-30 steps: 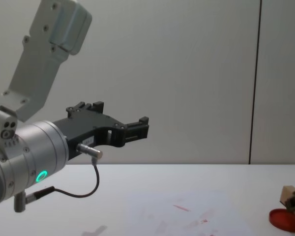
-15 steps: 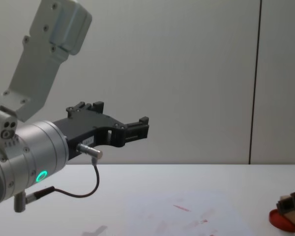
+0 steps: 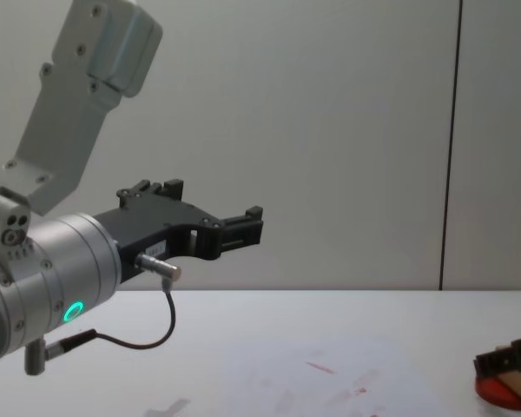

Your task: Use the one hand to pick up the stamp and affix it onto the A4 paper.

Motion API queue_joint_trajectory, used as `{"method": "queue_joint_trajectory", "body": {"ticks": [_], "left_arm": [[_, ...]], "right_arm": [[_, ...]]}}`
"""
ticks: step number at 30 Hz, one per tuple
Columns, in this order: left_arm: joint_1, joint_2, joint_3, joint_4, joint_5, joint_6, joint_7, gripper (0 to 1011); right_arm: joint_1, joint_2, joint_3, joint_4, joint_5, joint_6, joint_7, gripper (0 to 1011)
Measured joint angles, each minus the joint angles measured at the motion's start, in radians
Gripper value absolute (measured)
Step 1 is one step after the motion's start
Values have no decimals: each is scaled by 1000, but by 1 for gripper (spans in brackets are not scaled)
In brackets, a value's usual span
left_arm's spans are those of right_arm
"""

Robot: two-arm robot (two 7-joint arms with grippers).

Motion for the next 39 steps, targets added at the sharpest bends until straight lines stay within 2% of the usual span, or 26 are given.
{"method": "queue_joint_trajectory", "body": {"ticks": [3,13,24,25,30,39], "left_arm": [[0,0,0,0,0,0,0,1002],[0,0,0,0,0,0,0,1002],[0,0,0,0,0,0,0,1002],[0,0,0,0,0,0,0,1002],[0,0,0,0,0,0,0,1002],[0,0,0,0,0,0,0,1002]], "right_arm": [[-2,1,-1,-3,-2,-10,4,1001],[-21,6,-5,-32,-14,-94,30,1001],[-50,15,-14,-71,-40,-249,74,1001],[-50,15,-14,-71,-40,-249,74,1001],[-64,20,-19,-88,-56,-340,100,1000],[-79,25,-26,-111,-73,-430,127,1001]]}}
